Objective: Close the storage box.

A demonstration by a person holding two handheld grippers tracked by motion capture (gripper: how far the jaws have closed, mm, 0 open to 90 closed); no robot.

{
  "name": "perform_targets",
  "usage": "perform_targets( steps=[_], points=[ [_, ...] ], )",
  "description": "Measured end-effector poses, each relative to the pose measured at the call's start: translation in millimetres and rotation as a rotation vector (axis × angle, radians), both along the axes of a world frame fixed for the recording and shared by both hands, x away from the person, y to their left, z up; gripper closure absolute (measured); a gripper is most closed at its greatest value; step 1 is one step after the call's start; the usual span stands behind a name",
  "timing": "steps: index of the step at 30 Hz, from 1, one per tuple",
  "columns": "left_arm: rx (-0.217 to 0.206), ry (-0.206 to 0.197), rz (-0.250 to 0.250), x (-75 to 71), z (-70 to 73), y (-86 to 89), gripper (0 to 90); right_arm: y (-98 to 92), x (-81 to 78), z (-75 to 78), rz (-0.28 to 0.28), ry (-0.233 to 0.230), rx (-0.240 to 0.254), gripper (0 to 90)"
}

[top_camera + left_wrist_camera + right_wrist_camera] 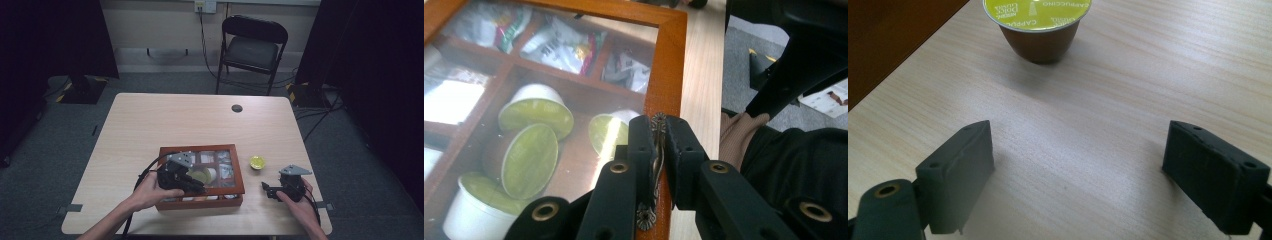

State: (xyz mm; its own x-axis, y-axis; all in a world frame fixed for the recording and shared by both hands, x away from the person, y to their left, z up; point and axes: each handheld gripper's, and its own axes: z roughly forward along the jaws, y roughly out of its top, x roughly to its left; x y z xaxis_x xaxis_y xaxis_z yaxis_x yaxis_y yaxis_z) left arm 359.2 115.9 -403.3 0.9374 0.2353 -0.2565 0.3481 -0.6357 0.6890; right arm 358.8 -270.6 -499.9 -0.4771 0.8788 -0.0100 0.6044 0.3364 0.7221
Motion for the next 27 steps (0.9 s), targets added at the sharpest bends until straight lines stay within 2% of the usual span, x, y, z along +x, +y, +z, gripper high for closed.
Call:
perform_targets(
  steps=[4,6,13,19,20,22,27],
  points=[
    [-0.007,0.017,-0.005,-0.4,-3.5,2.3,82.4,0.0,0.0,0.0,0.000,0.000,0.000,12.0],
    [-0.004,0.012,-0.007,-0.6,-4.1,2.2,82.4,0.0,0.0,0.0,0.000,0.000,0.000,12.0],
    [0.038,0.024,-0.011,-1.5,-14.9,-1.5,82.5,0.0,0.0,0.0,0.000,0.000,0.000,12.0],
    [0.033,0.040,-0.014,-0.8,-20.2,-1.9,82.5,0.0,0.0,0.0,0.000,0.000,0.000,12.0],
    [0.051,0.033,-0.009,-1.2,-20.7,-2.2,82.5,0.0,0.0,0.0,0.000,0.000,0.001,12.0],
    [0.026,0.052,-0.011,-0.1,-23.6,-1.5,82.5,-0.1,0.0,0.0,0.000,0.000,0.001,12.0],
    [0.023,0.052,-0.010,-0.5,-25.2,-1.4,82.5,0.0,0.0,-0.1,0.000,0.000,0.001,12.0]
  ],
)
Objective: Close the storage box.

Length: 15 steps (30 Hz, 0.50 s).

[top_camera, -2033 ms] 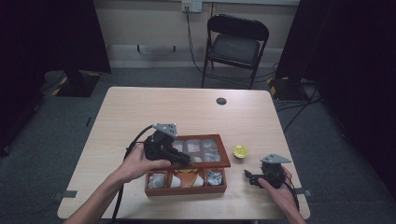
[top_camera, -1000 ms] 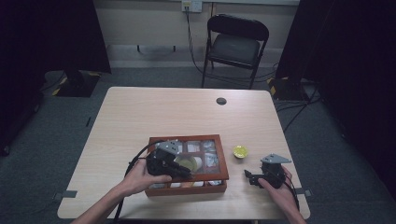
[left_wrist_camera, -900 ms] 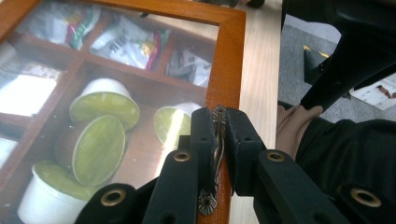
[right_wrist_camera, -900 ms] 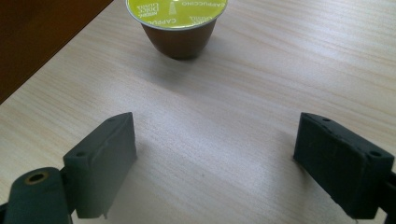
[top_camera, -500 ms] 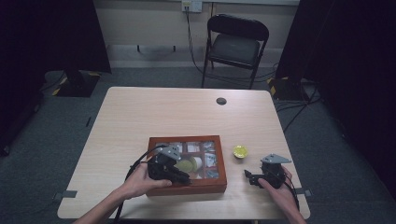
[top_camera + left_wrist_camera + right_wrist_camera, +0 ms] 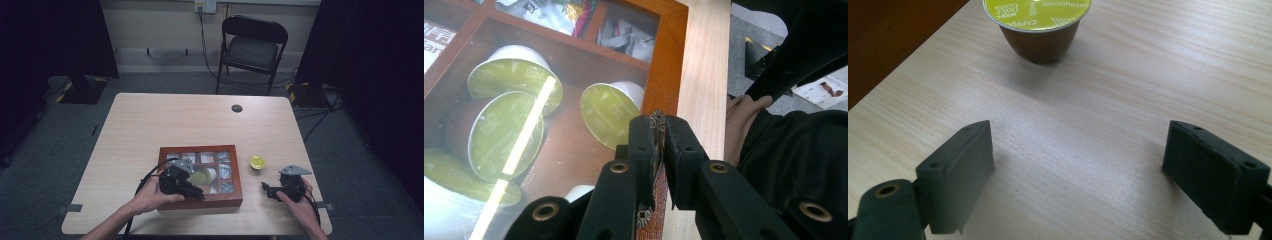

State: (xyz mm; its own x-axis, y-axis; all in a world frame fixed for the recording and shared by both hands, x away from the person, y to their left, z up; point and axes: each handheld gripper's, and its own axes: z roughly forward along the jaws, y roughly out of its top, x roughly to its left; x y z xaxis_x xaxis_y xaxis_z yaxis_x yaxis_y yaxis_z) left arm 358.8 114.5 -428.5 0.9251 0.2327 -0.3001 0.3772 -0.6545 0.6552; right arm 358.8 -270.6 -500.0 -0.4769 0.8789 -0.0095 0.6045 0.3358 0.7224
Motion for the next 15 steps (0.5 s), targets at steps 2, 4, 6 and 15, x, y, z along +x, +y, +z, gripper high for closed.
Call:
perform_targets(
  steps=[2,4,6,15],
  points=[
    [-0.002,-0.002,0.001,-0.4,-0.3,0.3,82.5,0.0,0.0,0.0,0.000,0.000,0.000,12.0],
    [-0.010,0.005,0.005,0.1,-1.2,1.2,82.4,0.0,0.0,0.0,0.000,0.000,0.000,12.0],
    [-0.031,0.023,0.022,0.5,-2.1,2.2,82.3,0.0,0.0,0.0,0.000,0.000,0.000,12.0],
    [-0.101,0.009,0.097,2.4,4.8,9.6,64.8,0.0,0.0,0.0,0.000,0.000,-0.001,12.0]
  ],
)
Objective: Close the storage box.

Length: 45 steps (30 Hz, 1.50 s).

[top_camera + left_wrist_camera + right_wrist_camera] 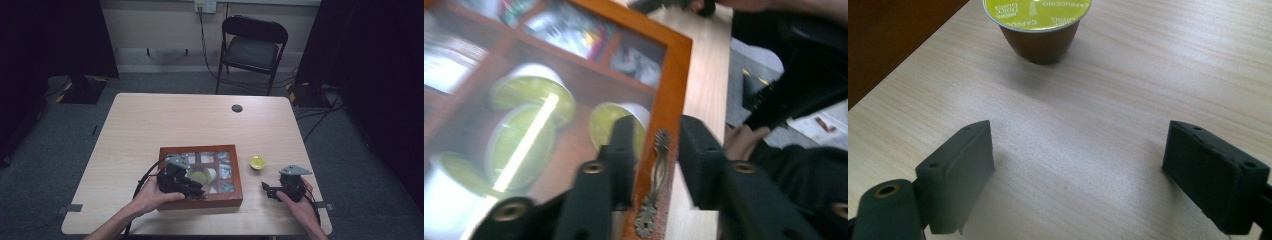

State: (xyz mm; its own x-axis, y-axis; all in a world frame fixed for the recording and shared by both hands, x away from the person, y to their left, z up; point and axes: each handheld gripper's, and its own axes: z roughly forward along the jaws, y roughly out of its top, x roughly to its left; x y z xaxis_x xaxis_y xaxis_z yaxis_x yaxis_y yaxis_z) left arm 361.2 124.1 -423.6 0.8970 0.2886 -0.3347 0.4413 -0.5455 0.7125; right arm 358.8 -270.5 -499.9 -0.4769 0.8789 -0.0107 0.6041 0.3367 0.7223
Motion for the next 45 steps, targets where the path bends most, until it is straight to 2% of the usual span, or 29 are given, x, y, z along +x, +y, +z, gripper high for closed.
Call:
perform_targets(
  steps=[3,6,9,12,16,20,23,26,30,36,40,43,45],
  points=[
    [-0.035,-0.003,0.030,2.3,4.0,5.8,51.5,0.0,0.0,0.0,0.000,0.000,0.000,12.0],
    [-0.055,-0.018,0.081,5.3,7.5,13.0,40.4,0.0,0.0,0.0,0.000,0.000,0.000,12.0],
    [-0.038,-0.037,0.120,6.9,8.0,18.3,32.3,0.0,0.0,0.0,0.000,0.000,0.000,12.0],
    [-0.008,-0.047,0.117,5.0,8.3,19.0,25.3,0.0,0.0,0.0,0.000,0.000,0.001,12.0],
    [-0.011,-0.067,0.123,0.7,12.2,23.2,23.1,0.0,0.0,0.0,0.000,0.000,0.001,12.0],
    [-0.008,-0.089,0.154,0.3,15.6,36.7,19.3,0.0,0.0,0.0,0.000,0.000,0.000,12.0],
    [0.011,-0.088,0.207,1.6,16.3,51.0,19.1,0.0,0.0,0.0,0.000,0.000,0.000,12.0],
    [-0.019,-0.072,0.202,2.7,15.7,66.2,19.4,0.0,0.0,0.0,0.000,0.000,0.000,12.0],
    [-0.016,-0.086,0.243,2.3,16.6,79.7,19.4,0.0,0.0,0.0,0.000,0.000,0.000,12.0],
    [0.010,-0.103,0.326,6.0,14.0,103.1,19.1,0.0,0.0,0.0,0.000,0.001,0.001,12.0],
    [0.087,-0.099,0.407,12.0,10.4,116.5,19.8,0.0,0.0,0.0,0.000,0.001,0.001,12.0],
    [0.100,-0.093,0.451,14.7,7.8,129.8,20.2,0.0,0.0,0.0,0.000,0.001,0.001,12.0],
    [0.094,-0.099,0.459,14.6,5.0,137.3,20.1,0.0,0.0,0.0,0.000,0.001,0.001,12.0]
  ],
)
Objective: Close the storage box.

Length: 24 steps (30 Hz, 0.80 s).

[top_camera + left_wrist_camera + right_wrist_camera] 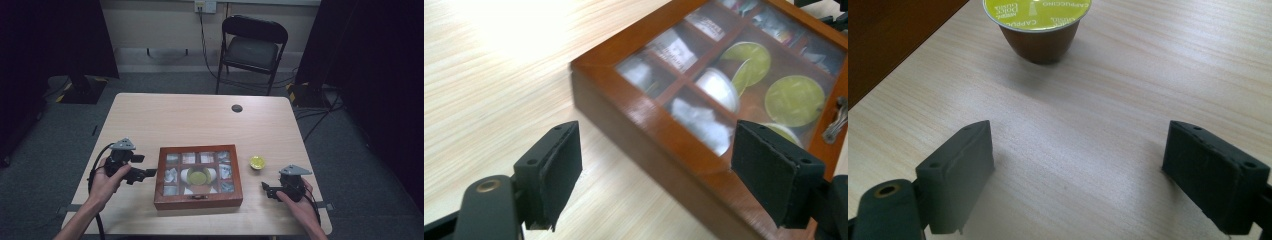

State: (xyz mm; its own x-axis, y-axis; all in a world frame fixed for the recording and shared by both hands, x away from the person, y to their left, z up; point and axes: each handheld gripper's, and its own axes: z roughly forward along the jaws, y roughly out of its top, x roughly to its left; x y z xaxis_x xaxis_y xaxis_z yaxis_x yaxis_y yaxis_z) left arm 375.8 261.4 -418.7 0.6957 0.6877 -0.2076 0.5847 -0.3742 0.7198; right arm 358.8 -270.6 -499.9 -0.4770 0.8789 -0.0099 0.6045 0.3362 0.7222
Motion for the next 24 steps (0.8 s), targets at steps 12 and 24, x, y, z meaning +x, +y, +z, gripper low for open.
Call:
perform_targets(
  steps=[12,24],
  points=[
    [0.150,0.012,0.239,-5.1,-34.1,42.1,19.2,-6.2,1.4,0.1,-0.066,-0.001,-0.003,12.0],
    [0.221,-0.038,0.366,-1.8,-78.6,51.2,16.9,-8.9,2.1,0.0,-0.089,-0.004,-0.005,12.0]
  ],
)
